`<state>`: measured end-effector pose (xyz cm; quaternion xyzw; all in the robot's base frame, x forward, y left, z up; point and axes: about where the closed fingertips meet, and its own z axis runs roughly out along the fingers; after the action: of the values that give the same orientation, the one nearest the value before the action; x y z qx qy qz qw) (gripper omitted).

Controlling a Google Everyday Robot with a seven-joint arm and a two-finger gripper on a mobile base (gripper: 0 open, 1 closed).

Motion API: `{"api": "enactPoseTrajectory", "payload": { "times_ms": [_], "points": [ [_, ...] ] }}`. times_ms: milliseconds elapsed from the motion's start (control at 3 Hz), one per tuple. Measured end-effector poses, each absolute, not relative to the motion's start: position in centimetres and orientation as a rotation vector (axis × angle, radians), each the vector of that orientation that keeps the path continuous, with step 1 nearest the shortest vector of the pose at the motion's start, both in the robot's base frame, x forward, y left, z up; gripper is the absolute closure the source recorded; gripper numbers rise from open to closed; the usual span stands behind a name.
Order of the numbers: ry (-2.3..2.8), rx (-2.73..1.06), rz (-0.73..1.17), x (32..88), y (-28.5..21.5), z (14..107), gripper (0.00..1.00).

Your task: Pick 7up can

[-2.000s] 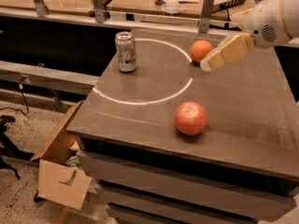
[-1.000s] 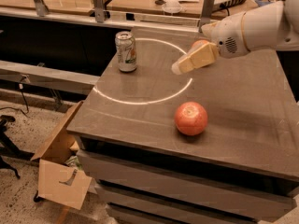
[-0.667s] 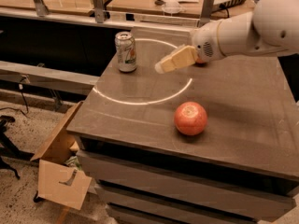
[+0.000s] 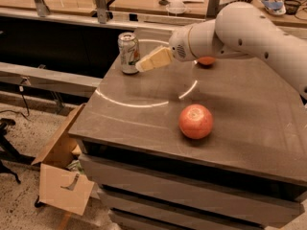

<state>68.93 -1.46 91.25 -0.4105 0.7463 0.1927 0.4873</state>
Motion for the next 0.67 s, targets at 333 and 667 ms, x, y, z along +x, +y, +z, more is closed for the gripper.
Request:
{"api": "enactPoseTrajectory", "payload": {
  "times_ms": [333, 667],
  "points": [
    [1.787, -0.998, 0.482, 70.4, 0.7, 90.7, 0.0],
    [1.761, -0.976, 0.532, 72.2, 3.7, 90.3, 0.04]
  ]
}}
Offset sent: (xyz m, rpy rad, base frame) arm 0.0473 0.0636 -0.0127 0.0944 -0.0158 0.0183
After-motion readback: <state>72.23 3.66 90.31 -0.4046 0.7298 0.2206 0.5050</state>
